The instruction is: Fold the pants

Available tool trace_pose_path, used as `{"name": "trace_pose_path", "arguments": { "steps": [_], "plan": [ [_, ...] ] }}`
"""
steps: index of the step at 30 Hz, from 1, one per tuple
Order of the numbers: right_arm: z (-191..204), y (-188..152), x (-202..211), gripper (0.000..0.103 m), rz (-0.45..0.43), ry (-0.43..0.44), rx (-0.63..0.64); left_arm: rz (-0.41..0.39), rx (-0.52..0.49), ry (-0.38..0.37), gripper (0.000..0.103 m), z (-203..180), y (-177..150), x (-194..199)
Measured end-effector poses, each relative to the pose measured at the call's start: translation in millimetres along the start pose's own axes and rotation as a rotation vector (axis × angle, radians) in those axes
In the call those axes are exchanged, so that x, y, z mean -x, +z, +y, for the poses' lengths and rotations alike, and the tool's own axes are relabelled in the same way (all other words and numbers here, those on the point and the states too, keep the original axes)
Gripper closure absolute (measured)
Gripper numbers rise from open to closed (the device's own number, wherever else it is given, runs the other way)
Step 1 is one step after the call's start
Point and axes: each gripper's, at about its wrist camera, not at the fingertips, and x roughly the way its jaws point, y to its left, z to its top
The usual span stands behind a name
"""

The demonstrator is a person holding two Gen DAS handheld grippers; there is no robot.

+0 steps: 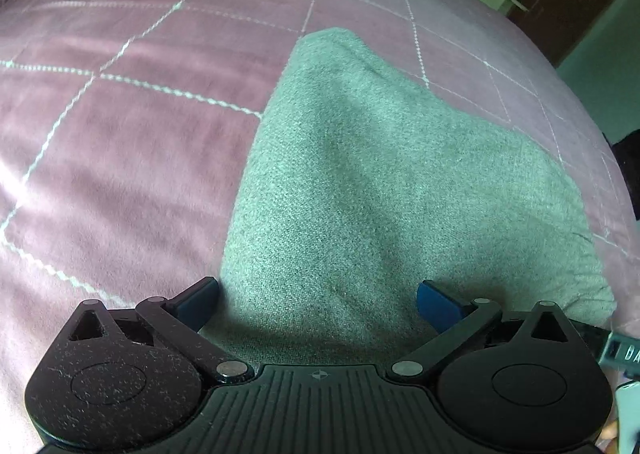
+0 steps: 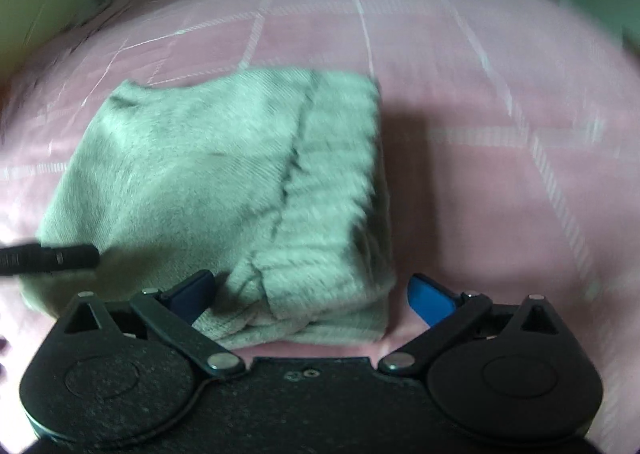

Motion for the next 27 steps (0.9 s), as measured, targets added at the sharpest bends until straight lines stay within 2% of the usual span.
{"name": "trace_pose_path", "arguments": {
  "steps": [2, 4, 11, 15, 19, 24, 27],
  "plan": [
    [-21.5, -3.1, -9.1, 0.000, 0.080, 0.075, -0.145, 0.018, -0.023, -0.012, 0.000, 2.0, 2.9, -2.4],
    [-33.3, -3.8, -13.7, 0.000, 0.108, 0.119, -0.220, 0.012, -0.009, -0.033, 0.000, 7.9, 1.8, -3.4],
    [-35.3, -4.3, -18.0, 0.000, 0.102, 0.152, -0.222, -0.071, -0.026, -0.061, 0.000, 11.8, -10.3, -3.4],
    [-41.0, -7.4, -20.5, 0.000, 0.076, 0.193, -0.232, -0.082, -0.023, -0.075, 0.000, 13.5, -11.0, -2.7],
    [-47.7, -11.4, -19.2, 0.000, 0.042, 0.201, -0.268, -0.062, 0.034, -0.078, 0.000, 13.9, -6.6, -2.2],
    [-47.2, -13.3, -18.0, 0.000, 0.034, 0.215, -0.243, -0.071, 0.132, -0.153, 0.000, 32.4, -6.5, -3.5],
    [-46.2, -13.3, -17.0, 0.000, 0.039, 0.228, -0.204, -0.010, 0.015, -0.143, 0.000, 25.2, -0.4, -4.5]
  ]
}}
